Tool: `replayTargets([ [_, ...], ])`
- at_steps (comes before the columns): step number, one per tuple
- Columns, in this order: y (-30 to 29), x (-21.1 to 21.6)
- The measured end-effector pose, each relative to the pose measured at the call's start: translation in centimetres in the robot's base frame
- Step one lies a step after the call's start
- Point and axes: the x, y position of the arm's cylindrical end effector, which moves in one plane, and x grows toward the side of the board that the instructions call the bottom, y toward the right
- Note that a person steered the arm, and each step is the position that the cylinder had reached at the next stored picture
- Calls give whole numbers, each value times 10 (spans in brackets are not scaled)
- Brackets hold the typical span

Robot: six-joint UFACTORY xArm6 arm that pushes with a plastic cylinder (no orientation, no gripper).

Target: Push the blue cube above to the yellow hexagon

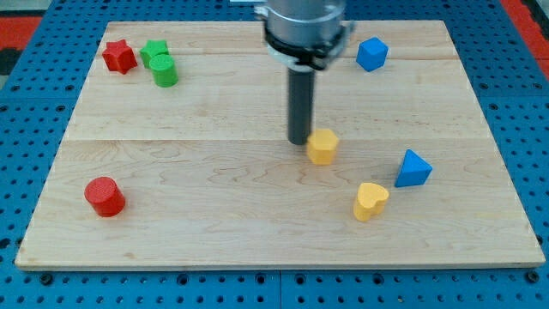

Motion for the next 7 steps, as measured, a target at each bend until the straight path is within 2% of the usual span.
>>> replayTargets([
  [1, 38, 22],
  [2, 28, -14],
  [3, 55, -77],
  [4, 44, -129],
  [5, 9, -169],
  [6, 37, -211],
  [7, 90, -205],
])
